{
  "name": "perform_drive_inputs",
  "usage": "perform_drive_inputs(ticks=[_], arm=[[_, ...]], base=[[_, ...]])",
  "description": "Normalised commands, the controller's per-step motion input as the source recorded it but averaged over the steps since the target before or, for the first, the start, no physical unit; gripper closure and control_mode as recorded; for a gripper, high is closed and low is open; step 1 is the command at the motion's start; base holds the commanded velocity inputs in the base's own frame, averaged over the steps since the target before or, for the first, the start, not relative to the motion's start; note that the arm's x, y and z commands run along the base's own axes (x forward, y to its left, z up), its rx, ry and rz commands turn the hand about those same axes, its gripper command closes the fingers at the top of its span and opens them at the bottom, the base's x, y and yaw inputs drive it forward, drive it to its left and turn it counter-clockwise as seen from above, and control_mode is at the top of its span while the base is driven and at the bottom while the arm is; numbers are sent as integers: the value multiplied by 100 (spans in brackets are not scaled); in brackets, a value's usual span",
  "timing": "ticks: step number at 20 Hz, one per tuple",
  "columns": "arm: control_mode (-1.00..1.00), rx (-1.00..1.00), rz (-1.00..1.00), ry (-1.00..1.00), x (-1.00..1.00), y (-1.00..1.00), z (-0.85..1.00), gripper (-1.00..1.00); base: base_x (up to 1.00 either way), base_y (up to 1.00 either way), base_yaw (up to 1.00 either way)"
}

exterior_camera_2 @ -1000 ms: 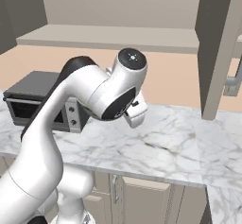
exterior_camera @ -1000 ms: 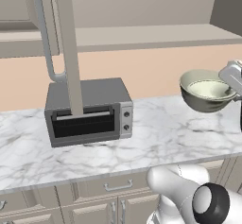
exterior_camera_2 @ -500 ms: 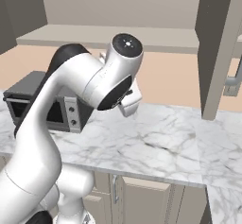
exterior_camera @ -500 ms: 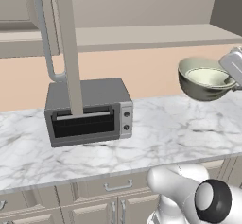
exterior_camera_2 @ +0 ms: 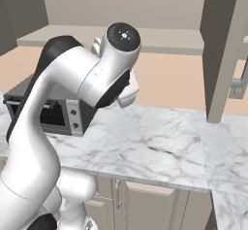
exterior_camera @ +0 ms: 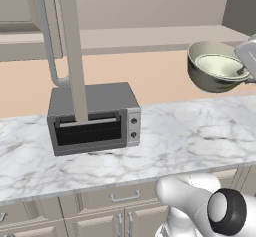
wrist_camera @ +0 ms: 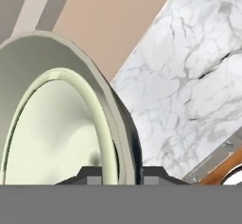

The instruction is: Pick up the bowls on the counter and stack them on top of one another in the open cabinet. Place the smaller bowl on top of the larger bowl.

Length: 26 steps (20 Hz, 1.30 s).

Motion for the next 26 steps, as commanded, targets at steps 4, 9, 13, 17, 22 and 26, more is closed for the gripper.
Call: perform_drive_inputs(ticks=[4, 9, 13, 17, 22, 26], arm=[[-100, 0, -2, -9, 0, 24, 28, 100], [-100, 0, -3, -9, 1, 28, 24, 100], [-100, 0, -4, -7, 2, 26, 32, 100], [-100, 0, -4, -6, 6, 26, 28, 100], [-100, 0, -6, -1, 12, 18, 28, 100], [-100, 0, -7, 0, 18, 15, 26, 100]], base=[[0, 0, 0], [0, 0, 0], [0, 0, 0], [0, 0, 0], [0, 0, 0], [0, 0, 0]])
